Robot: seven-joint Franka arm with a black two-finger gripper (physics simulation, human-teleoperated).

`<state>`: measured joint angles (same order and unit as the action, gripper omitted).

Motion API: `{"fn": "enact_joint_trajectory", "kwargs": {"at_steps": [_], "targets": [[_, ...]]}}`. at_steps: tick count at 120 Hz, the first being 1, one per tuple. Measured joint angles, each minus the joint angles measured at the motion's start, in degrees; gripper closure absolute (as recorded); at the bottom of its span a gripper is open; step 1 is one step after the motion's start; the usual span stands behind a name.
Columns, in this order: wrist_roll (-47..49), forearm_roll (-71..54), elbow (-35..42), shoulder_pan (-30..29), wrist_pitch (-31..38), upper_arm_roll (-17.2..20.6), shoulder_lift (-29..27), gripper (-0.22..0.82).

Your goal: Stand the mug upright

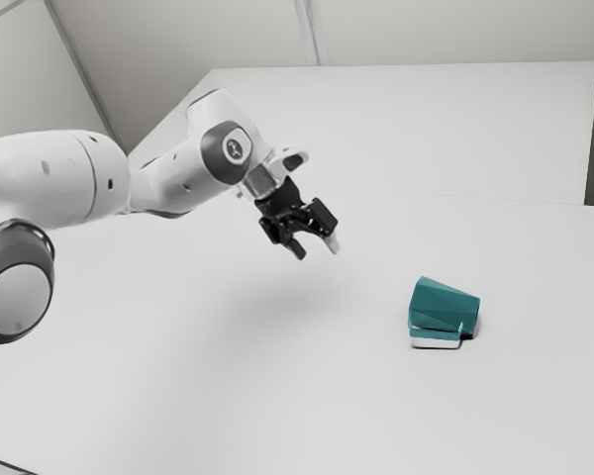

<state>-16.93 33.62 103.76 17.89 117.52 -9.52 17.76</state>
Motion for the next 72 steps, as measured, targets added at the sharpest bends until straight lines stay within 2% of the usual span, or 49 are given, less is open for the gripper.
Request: {"fn": "enact_joint_trajectory", "kwargs": {"at_steps": [30,72], "targets": [[-1.89,10.98,-2.94,4.66,0.36,0.06,6.66,0.00],[-5.59,21.79,-4.97,8.67,2.11,0.03,10.63,0.00]]}}
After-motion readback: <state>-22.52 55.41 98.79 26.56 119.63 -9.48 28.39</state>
